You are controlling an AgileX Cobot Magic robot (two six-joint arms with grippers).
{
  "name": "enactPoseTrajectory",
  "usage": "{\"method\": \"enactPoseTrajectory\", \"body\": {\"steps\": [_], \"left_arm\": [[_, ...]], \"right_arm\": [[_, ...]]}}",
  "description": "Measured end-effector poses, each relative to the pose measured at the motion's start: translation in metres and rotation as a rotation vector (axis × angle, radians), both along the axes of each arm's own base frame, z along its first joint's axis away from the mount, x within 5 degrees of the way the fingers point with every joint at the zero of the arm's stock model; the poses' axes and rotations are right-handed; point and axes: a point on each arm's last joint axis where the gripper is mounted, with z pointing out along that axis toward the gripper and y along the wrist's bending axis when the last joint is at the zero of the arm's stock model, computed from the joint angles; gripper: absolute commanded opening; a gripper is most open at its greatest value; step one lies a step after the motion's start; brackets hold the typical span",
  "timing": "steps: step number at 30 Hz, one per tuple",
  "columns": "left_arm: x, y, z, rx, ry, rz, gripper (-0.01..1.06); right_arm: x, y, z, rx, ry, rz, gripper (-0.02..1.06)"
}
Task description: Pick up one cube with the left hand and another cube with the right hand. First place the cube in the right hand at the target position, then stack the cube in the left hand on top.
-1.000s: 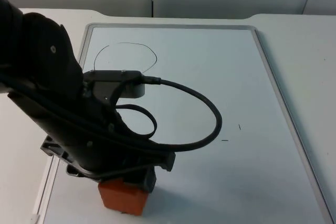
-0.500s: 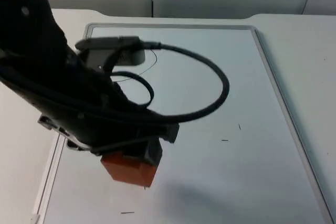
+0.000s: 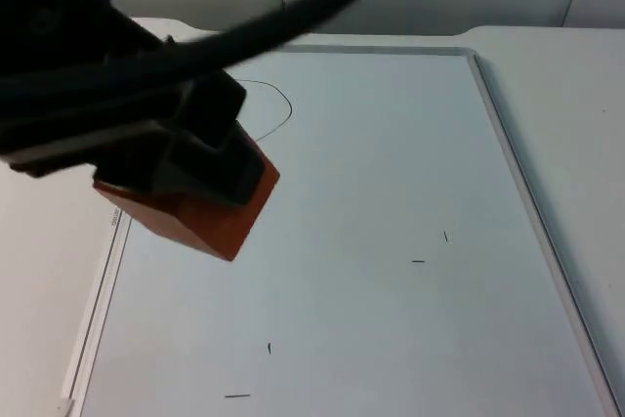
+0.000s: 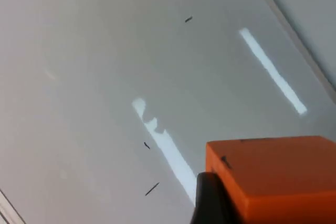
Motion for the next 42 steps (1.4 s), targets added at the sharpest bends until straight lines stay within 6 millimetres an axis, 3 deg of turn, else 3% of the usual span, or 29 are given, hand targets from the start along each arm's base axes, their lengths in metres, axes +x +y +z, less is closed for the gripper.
{"method": "enactPoseTrajectory", "body": {"steps": [5, 11, 14, 26, 29, 30, 35, 37, 39, 40, 42], "left_arm": [[-0.016, 0.017, 0.026, -0.027, -0.117, 0.017, 0.00], [-0.017, 0.030, 0.031, 0.033, -0.160, 0.091, 0.00], [-0.014, 0.037, 0.029, 0.092, -0.170, 0.151, 0.00], [-0.012, 0.040, 0.029, 0.121, -0.189, 0.178, 0.00], [-0.012, 0.040, 0.029, 0.121, -0.189, 0.178, 0.00], [-0.012, 0.040, 0.029, 0.121, -0.189, 0.178, 0.00], [-0.012, 0.040, 0.029, 0.121, -0.189, 0.178, 0.00], [-0.012, 0.040, 0.029, 0.121, -0.189, 0.178, 0.00], [-0.012, 0.040, 0.029, 0.117, -0.185, 0.178, 0.00], [-0.012, 0.040, 0.029, 0.117, -0.185, 0.178, 0.00], [-0.012, 0.040, 0.029, 0.115, -0.184, 0.179, 0.00]], "right_arm": [[0.015, 0.007, -0.017, -0.041, 0.072, 0.006, 0.00], [0.039, 0.021, -0.044, -0.087, 0.164, 0.026, 0.00], [0.059, 0.036, -0.064, -0.088, 0.233, 0.081, 0.00], [0.127, 0.077, -0.075, -0.097, 0.282, 0.128, 0.00], [0.149, 0.106, -0.088, -0.137, 0.296, 0.177, 0.00], [0.149, 0.106, -0.088, -0.137, 0.296, 0.177, 0.00], [0.180, 0.150, -0.126, -0.176, 0.325, 0.229, 0.00], [0.186, 0.156, -0.133, -0.185, 0.319, 0.231, 0.00], [0.203, 0.174, -0.162, -0.219, 0.323, 0.243, 0.00], [0.203, 0.174, -0.162, -0.219, 0.323, 0.243, 0.00], [0.216, 0.185, -0.180, -0.222, 0.316, 0.245, 0.00]]}}
